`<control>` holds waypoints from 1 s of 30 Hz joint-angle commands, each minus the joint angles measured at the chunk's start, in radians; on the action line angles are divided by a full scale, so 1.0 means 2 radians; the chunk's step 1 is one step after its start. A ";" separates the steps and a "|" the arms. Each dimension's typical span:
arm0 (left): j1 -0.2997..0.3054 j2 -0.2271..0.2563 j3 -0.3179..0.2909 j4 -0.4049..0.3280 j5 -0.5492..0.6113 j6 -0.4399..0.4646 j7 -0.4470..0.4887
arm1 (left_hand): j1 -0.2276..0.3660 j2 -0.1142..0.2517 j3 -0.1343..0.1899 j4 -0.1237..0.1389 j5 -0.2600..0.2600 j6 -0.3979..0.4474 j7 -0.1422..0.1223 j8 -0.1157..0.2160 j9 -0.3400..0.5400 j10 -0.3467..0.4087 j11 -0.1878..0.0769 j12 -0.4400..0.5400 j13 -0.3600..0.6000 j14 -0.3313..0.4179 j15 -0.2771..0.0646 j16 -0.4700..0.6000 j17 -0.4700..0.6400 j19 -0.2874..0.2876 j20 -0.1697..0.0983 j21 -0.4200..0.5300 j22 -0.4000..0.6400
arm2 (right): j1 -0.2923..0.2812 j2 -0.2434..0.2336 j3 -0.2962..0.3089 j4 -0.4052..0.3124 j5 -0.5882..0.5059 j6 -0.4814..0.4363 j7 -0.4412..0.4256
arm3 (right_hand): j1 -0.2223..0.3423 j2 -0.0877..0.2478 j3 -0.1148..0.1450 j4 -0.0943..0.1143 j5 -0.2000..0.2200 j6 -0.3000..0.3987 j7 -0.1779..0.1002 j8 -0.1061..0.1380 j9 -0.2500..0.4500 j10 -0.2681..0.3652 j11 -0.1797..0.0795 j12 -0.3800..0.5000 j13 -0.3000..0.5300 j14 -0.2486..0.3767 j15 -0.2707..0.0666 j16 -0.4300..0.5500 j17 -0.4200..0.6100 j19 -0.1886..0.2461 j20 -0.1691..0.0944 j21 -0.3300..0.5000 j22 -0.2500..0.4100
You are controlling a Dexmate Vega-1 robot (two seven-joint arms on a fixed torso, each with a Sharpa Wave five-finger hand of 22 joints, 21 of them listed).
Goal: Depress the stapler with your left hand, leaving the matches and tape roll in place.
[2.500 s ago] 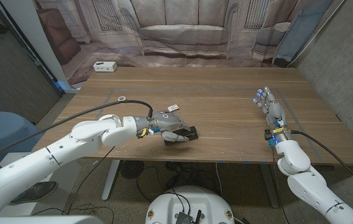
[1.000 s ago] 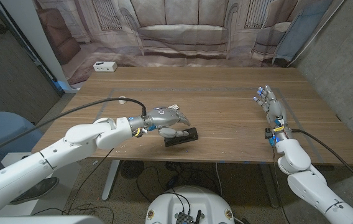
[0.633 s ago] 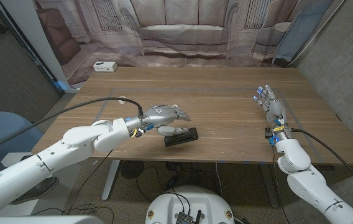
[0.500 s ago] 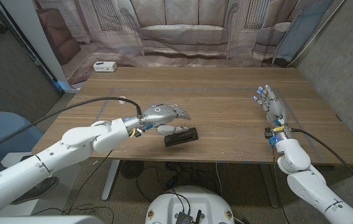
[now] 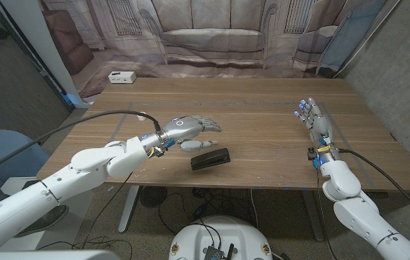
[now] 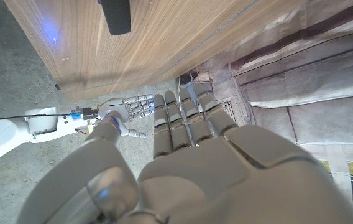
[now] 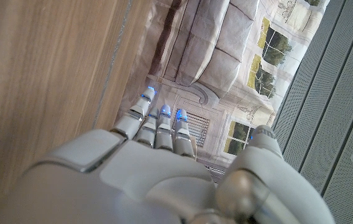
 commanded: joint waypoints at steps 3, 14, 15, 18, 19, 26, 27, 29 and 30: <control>0.003 -0.009 -0.012 0.004 -0.044 0.003 -0.007 | 0.002 -0.001 0.006 -0.001 0.000 -0.001 0.003 0.001 0.001 0.000 0.003 0.002 0.001 0.001 0.002 0.002 0.000 0.006 -0.007 0.003 0.001 | 0.009 0.001 -0.002 0.009 0.007 -0.004 0.006 | 0.000 0.004 0.000 -0.002 0.002 0.005 -0.001 0.000 0.002 0.003 0.000 -0.001 0.003 0.003 -0.002 0.002 0.002 0.004 -0.001 0.000 0.002; 0.014 -0.014 -0.034 0.014 -0.119 -0.006 -0.016 | 0.000 -0.002 0.007 -0.001 -0.001 0.000 0.004 0.002 0.001 0.001 0.007 0.003 0.001 0.002 0.003 0.002 0.000 0.007 -0.006 0.004 0.001 | 0.024 0.010 -0.011 0.027 0.010 0.001 0.010 | 0.000 0.004 -0.001 -0.003 0.002 0.005 -0.001 0.000 0.002 0.002 -0.001 -0.001 0.003 0.003 -0.002 0.001 0.002 0.004 -0.001 0.000 0.002; 0.016 -0.016 -0.035 0.016 -0.124 -0.007 -0.015 | 0.000 -0.002 0.007 -0.001 -0.001 -0.001 0.004 0.002 0.001 0.001 0.007 0.003 0.001 0.002 0.003 0.002 0.000 0.008 -0.006 0.004 0.001 | 0.025 0.010 -0.012 0.029 0.009 0.002 0.012 | 0.000 0.003 -0.001 -0.003 0.002 0.005 -0.001 0.000 0.002 0.002 -0.001 -0.001 0.003 0.003 -0.002 0.001 0.002 0.004 -0.001 -0.001 0.002; 0.016 -0.020 -0.038 0.023 -0.146 -0.012 -0.020 | 0.000 -0.002 0.007 -0.001 -0.001 0.000 0.005 0.003 0.001 0.001 0.007 0.003 0.001 0.002 0.004 0.003 0.000 0.007 -0.005 0.004 0.001 | 0.027 0.010 -0.014 0.030 0.007 0.002 0.009 | 0.000 0.003 -0.001 -0.003 0.002 0.005 -0.001 -0.001 0.002 0.002 0.000 -0.001 0.003 0.003 -0.001 0.001 0.002 0.004 -0.001 -0.001 0.002; 0.016 -0.022 -0.039 0.025 -0.151 -0.013 -0.021 | -0.001 -0.002 0.007 -0.001 -0.001 0.000 0.005 0.003 0.001 0.001 0.007 0.003 0.001 0.002 0.005 0.003 0.000 0.007 -0.005 0.004 0.001 | 0.029 0.010 -0.015 0.031 0.005 0.001 0.009 | 0.000 0.003 -0.001 -0.003 0.002 0.005 -0.001 -0.001 0.002 0.003 0.000 -0.001 0.003 0.003 -0.002 0.001 0.002 0.004 -0.001 -0.001 0.002; 0.017 -0.028 -0.045 0.028 -0.163 -0.003 -0.026 | -0.003 -0.003 0.008 -0.001 -0.001 0.000 0.007 0.003 0.001 0.001 0.008 0.004 0.001 0.002 0.006 0.003 0.000 0.007 -0.003 0.004 0.001 | 0.037 0.011 -0.018 0.038 0.005 0.002 0.010 | -0.001 0.001 -0.002 -0.003 0.001 0.005 -0.001 -0.001 0.002 0.003 0.000 -0.001 0.003 0.003 -0.002 0.001 0.002 0.004 -0.001 -0.001 0.002; 0.019 -0.029 -0.046 0.027 -0.167 0.001 -0.028 | -0.003 -0.003 0.008 -0.001 -0.001 0.000 0.008 0.003 0.001 0.001 0.007 0.004 0.001 0.002 0.006 0.003 0.000 0.007 -0.003 0.004 0.001 | 0.038 0.013 -0.018 0.039 0.007 0.003 0.011 | -0.001 0.001 -0.002 -0.003 0.001 0.005 -0.001 -0.001 0.002 0.003 0.000 -0.001 0.003 0.003 -0.001 0.001 0.002 0.004 -0.001 -0.001 0.002; 0.018 -0.031 -0.048 0.029 -0.176 0.004 -0.031 | -0.003 -0.003 0.008 -0.001 -0.001 0.002 0.009 0.004 0.001 0.002 0.008 0.004 0.001 0.003 0.006 0.003 0.000 0.008 -0.003 0.004 0.001 | 0.042 0.015 -0.019 0.047 0.011 0.008 0.015 | -0.001 0.001 -0.003 -0.003 0.001 0.005 -0.001 -0.001 0.002 0.002 0.000 -0.001 0.003 0.003 -0.002 0.001 0.002 0.004 -0.001 -0.001 0.002; 0.019 -0.033 -0.049 0.029 -0.180 0.006 -0.030 | -0.004 -0.003 0.008 0.000 -0.001 0.002 0.009 0.004 0.001 0.004 0.010 0.005 0.001 0.005 0.006 0.004 0.001 0.008 -0.002 0.004 0.001 | 0.043 0.015 -0.019 0.049 0.013 0.009 0.017 | -0.001 0.000 -0.003 -0.003 0.001 0.005 -0.001 -0.001 0.002 0.002 -0.001 -0.001 0.003 0.003 -0.002 0.001 0.002 0.004 -0.001 -0.001 0.002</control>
